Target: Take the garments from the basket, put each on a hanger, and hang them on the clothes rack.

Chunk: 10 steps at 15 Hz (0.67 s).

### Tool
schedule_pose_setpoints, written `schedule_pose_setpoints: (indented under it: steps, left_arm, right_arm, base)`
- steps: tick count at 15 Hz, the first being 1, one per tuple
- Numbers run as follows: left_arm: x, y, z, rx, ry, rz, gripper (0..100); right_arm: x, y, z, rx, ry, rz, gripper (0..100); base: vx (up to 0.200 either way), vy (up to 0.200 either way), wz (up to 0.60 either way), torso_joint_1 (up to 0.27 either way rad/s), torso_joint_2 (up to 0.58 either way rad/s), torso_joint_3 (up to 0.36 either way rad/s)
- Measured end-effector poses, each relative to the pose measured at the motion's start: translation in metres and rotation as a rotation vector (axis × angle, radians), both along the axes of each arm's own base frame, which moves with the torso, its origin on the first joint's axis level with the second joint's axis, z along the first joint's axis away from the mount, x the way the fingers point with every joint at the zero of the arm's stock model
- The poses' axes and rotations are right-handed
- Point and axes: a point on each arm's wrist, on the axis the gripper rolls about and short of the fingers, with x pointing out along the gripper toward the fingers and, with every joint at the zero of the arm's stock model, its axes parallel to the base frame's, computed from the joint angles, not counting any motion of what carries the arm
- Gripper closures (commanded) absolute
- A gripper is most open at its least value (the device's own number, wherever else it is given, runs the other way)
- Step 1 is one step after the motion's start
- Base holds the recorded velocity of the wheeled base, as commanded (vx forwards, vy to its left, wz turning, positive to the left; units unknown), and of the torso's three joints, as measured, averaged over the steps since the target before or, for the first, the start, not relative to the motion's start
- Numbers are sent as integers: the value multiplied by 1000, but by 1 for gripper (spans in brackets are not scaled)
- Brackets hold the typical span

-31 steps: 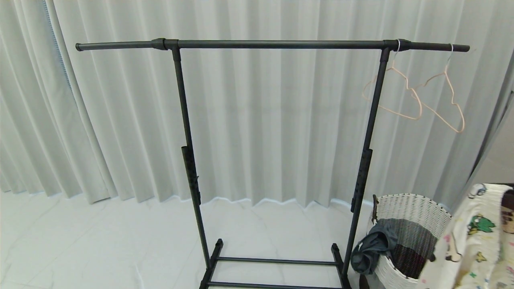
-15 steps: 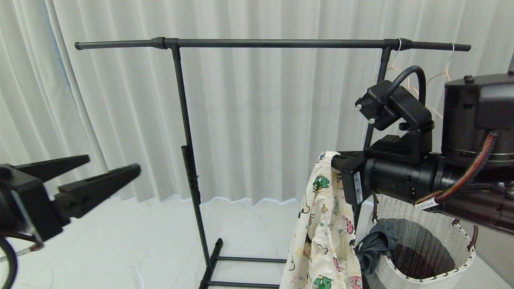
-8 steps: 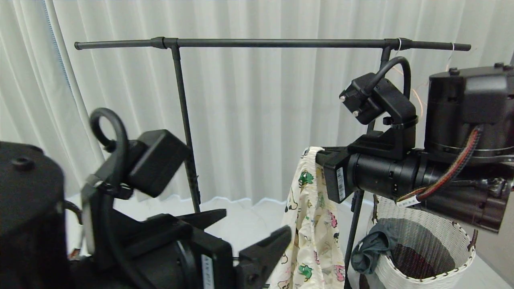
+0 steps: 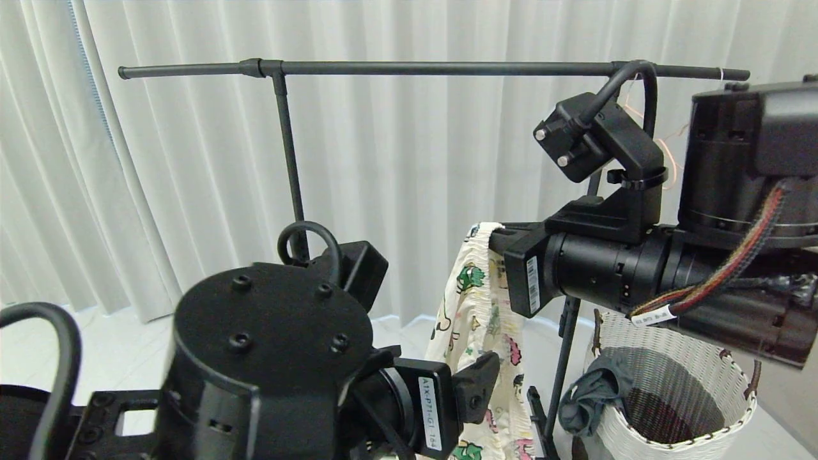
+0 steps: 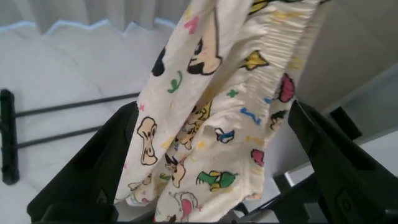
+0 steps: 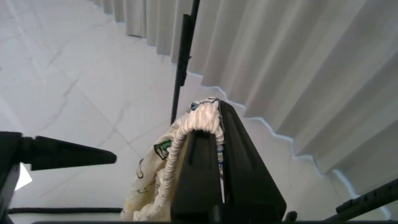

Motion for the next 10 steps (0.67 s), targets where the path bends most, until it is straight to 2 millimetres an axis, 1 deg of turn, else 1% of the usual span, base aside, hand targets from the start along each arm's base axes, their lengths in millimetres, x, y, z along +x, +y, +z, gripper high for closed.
schedule_pose_setpoints:
  steps: [2, 6, 8, 10]
  left_arm:
    - [0, 2, -13, 36, 28, 12, 0]
    - [-7, 15, -46, 150, 80, 33, 0]
    - [-10, 20, -56, 186, 99, 35, 0]
    - [-12, 23, -62, 206, 110, 35, 0]
  right_arm:
    - [-1, 0, 1, 2, -2, 4, 100]
    - [-4, -4, 6, 11, -12, 4, 100]
    - [-6, -7, 9, 21, -18, 5, 100]
    - [-9, -12, 14, 32, -25, 4, 100]
  base:
    - [0, 0, 0, 0, 0, 0]
    - [0, 0, 0, 0, 0, 0]
    - [0, 0, 0, 0, 0, 0]
    - [0, 0, 0, 0, 0, 0]
